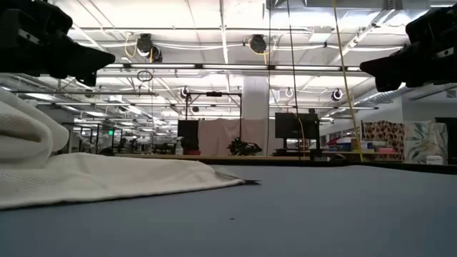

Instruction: Roll towel into tight, uniform cylinder

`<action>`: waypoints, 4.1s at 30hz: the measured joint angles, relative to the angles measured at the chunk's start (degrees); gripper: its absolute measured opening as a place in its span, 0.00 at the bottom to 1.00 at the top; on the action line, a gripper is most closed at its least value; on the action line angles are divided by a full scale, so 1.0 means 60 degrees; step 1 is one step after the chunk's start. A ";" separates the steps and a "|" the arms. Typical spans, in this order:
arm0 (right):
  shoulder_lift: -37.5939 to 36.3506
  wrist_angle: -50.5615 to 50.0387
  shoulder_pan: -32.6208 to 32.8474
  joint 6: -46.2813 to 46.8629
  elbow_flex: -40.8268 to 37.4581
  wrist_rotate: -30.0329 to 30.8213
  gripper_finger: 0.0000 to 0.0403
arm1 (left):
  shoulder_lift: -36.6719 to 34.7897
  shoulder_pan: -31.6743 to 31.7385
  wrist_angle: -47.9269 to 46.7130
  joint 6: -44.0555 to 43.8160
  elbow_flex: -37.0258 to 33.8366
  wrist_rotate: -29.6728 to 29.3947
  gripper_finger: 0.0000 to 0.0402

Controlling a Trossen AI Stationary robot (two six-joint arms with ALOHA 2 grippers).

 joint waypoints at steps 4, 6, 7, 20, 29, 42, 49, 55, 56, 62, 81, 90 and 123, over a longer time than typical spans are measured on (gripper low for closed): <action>-0.0002 0.0000 -0.0001 0.0002 -0.0002 0.0000 0.00 | -0.0003 0.0000 0.0000 0.0000 0.0000 0.0000 0.04; -0.0003 0.0000 0.0000 0.0003 -0.0002 0.0000 0.00 | -0.0004 -0.0001 0.0001 0.0000 -0.0002 0.0000 0.04; -0.0003 0.0000 0.0000 0.0004 -0.0003 0.0000 0.00 | 0.0000 0.0000 0.0001 -0.0001 -0.0001 0.0000 0.04; 0.0000 0.0000 -0.0001 0.0004 -0.0001 0.0000 0.00 | 0.0000 0.0000 0.0000 -0.0001 0.0000 0.0000 0.04; 0.0000 0.0000 -0.0004 0.0004 -0.0001 0.0000 0.00 | -0.0002 -0.0001 0.0001 -0.0002 -0.0002 0.0000 0.04; 0.0000 0.0000 -0.0004 0.0001 -0.0001 0.0000 0.00 | -0.0004 -0.0002 0.0001 0.0000 -0.0001 0.0000 0.04; 0.0000 0.0000 -0.0002 0.0002 -0.0002 0.0000 0.00 | -0.0004 -0.0003 0.0000 0.0000 -0.0002 0.0000 0.04; -0.0002 0.0000 -0.0002 0.0004 -0.0002 0.0000 0.00 | -0.0003 -0.0003 0.0000 0.0000 -0.0001 0.0000 0.04; 0.0000 0.0000 0.0000 0.0003 -0.0002 0.0000 0.00 | -0.0003 -0.0002 0.0000 -0.0001 -0.0001 0.0000 0.04; 0.0000 0.0000 -0.0003 0.0003 -0.0003 0.0000 0.00 | 0.0000 -0.0003 0.0000 -0.0004 0.0000 0.0000 0.04; 0.0000 0.0047 0.0000 0.1124 0.0000 -0.0003 0.00 | -0.0001 0.0000 0.0000 -0.0001 0.0000 0.0000 0.04; 0.0057 0.0133 0.0007 0.1140 0.0326 -0.0021 0.00 | -0.0002 -0.0001 0.0002 0.0022 -0.0001 0.0000 0.04; 0.6693 -0.4642 0.0015 0.1260 0.9591 -0.0084 0.00 | -0.0003 0.0000 0.0007 0.0007 0.0000 -0.0157 0.04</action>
